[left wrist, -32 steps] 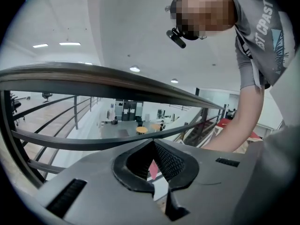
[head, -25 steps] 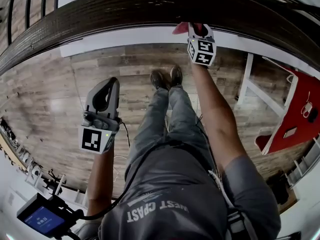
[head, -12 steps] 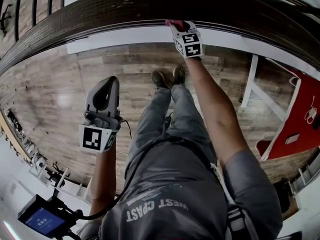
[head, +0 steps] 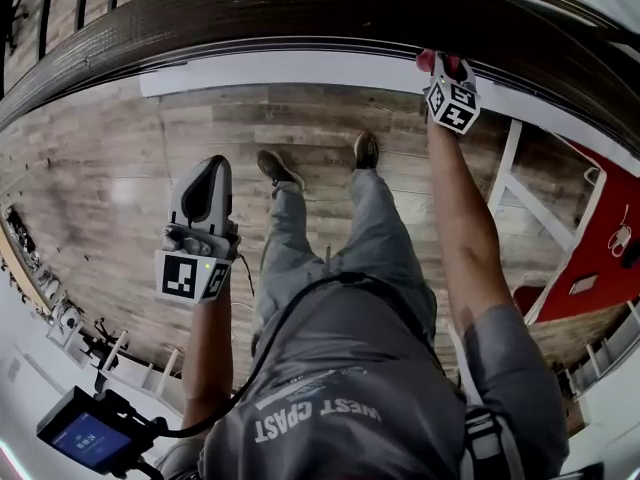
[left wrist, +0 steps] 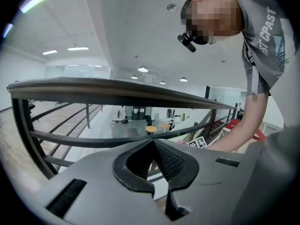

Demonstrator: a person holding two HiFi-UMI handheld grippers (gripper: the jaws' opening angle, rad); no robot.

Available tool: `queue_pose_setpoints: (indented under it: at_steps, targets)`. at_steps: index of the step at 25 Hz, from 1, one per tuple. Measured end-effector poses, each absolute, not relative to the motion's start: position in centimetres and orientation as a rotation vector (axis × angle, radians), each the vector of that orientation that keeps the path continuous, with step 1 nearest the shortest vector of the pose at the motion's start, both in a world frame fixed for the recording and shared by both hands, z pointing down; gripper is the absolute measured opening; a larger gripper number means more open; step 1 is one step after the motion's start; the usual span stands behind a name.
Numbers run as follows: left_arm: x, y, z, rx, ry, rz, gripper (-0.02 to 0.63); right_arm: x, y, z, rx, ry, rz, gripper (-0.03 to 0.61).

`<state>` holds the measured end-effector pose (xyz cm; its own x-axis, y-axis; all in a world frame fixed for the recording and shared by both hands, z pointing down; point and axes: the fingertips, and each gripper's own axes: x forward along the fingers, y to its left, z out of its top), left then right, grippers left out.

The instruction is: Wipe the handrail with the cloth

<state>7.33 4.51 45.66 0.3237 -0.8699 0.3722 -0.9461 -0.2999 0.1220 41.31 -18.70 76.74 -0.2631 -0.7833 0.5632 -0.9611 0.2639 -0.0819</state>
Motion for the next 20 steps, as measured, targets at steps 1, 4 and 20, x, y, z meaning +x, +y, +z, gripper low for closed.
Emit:
queue_pose_setpoints:
  at_steps: [1, 4, 20]
  targets:
    - [6.9, 4.4, 45.8, 2.260, -1.626, 0.347, 0.006, 40.2, -18.9, 76.6, 1.570, -2.145, 0.607, 0.081]
    - [5.7, 2.4, 46.6, 2.328, -1.562, 0.428, 0.006, 33.5, -20.5, 76.8, 1.420, -2.259, 0.628, 0.081]
    - [-22.2, 8.3, 50.1, 2.303, -1.536, 0.328, 0.006, 11.0, -16.7, 76.5, 1.532, -2.104, 0.520, 0.081]
